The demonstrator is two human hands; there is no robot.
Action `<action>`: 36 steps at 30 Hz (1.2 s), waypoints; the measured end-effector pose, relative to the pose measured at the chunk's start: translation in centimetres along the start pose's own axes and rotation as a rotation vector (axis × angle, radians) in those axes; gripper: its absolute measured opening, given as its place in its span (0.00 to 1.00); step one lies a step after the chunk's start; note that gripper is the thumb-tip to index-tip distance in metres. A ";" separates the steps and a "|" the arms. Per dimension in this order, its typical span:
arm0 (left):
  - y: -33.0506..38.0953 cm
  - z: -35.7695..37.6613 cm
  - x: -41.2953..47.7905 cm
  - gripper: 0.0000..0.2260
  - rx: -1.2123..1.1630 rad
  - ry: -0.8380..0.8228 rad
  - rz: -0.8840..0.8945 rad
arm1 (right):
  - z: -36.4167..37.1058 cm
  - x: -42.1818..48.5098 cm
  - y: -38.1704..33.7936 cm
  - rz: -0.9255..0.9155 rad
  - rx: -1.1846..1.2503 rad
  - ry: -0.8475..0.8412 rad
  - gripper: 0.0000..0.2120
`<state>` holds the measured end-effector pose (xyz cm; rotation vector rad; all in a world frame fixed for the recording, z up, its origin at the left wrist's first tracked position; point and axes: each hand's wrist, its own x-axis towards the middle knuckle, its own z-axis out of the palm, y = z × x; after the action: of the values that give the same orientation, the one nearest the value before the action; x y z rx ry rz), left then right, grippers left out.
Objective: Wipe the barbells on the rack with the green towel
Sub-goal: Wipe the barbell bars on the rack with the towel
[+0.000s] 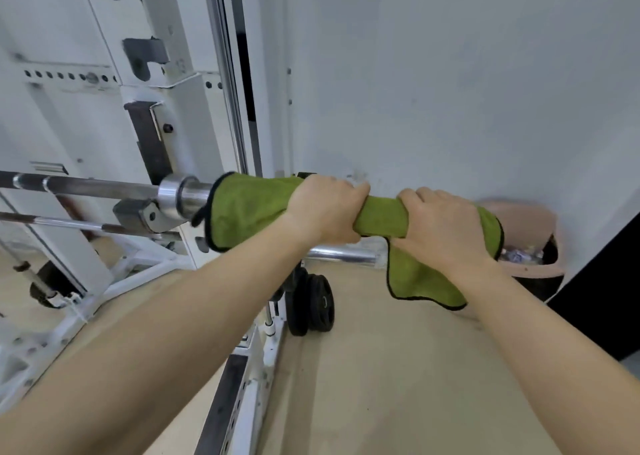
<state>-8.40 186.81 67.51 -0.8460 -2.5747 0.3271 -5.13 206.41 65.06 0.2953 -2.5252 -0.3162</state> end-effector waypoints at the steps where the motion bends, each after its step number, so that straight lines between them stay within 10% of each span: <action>1: 0.6 0.3 0.3 0.18 0.010 0.035 -0.009 | 0.1 -0.3 0.7 0.005 -0.003 -0.007 0.25; 15: -14.0 2.6 -10.1 0.24 0.124 0.155 -0.119 | -2.7 8.9 -15.4 -0.191 0.248 -0.182 0.13; 22: -15.4 -0.4 -6.5 0.25 0.057 -0.439 -0.121 | 1.2 6.9 -19.1 -0.140 0.018 0.436 0.10; 25: -15.3 -0.3 -4.8 0.22 -0.029 -0.597 -0.110 | 0.8 6.8 -18.3 -0.137 0.043 0.362 0.08; 31: -13.2 3.5 -9.5 0.10 0.199 0.112 -0.141 | -3.7 11.6 -16.5 -0.164 0.358 -0.479 0.16; 36: -13.3 4.1 -9.1 0.11 0.207 0.191 -0.156 | -3.5 11.8 -16.9 -0.163 0.390 -0.431 0.16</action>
<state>-10.39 170.45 65.65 -0.5693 -2.3625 0.4345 -10.35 186.58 69.14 0.6455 -2.9887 0.0680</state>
